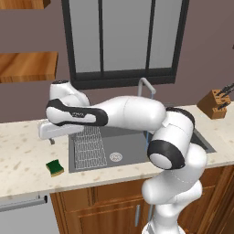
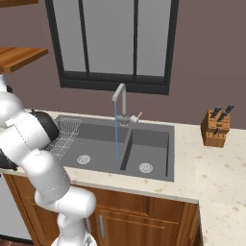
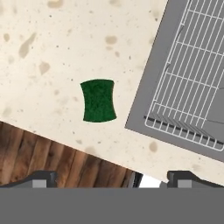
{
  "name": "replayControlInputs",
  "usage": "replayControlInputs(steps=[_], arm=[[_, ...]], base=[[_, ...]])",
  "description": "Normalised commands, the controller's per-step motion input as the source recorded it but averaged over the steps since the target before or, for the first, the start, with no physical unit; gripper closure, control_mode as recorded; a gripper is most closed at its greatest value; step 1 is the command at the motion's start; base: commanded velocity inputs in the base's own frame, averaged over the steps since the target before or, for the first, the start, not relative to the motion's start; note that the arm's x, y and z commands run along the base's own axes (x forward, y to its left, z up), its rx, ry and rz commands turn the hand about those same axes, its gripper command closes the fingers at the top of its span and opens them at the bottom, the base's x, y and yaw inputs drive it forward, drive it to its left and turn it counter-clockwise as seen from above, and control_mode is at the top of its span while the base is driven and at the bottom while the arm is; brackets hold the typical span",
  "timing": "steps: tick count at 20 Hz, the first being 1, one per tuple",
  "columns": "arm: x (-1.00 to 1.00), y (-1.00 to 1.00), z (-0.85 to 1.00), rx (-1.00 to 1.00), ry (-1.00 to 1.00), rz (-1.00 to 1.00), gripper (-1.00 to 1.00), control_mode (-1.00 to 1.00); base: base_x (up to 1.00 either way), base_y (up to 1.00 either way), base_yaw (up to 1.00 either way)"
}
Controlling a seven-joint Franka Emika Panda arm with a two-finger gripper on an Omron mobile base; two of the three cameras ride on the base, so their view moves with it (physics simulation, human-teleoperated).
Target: Soak the sponge with water for a few seconds and then drop it inside the sink.
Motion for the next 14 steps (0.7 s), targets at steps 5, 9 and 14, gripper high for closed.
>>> replayControlInputs(steps=[5, 9, 14], arm=[[0.05, 0.2, -0.09, 0.0, -0.01, 0.0, -1.0, -1.0], [0.0, 0.23, -0.15, 0.0, -0.05, 0.0, -1.0, -1.0], [0.0, 0.18, -0.13, 0.0, -0.07, 0.0, -1.0, -1.0]], base=[[0.0, 0.0, 0.0], [0.0, 0.0, 0.0], [0.0, 0.0, 0.0]])
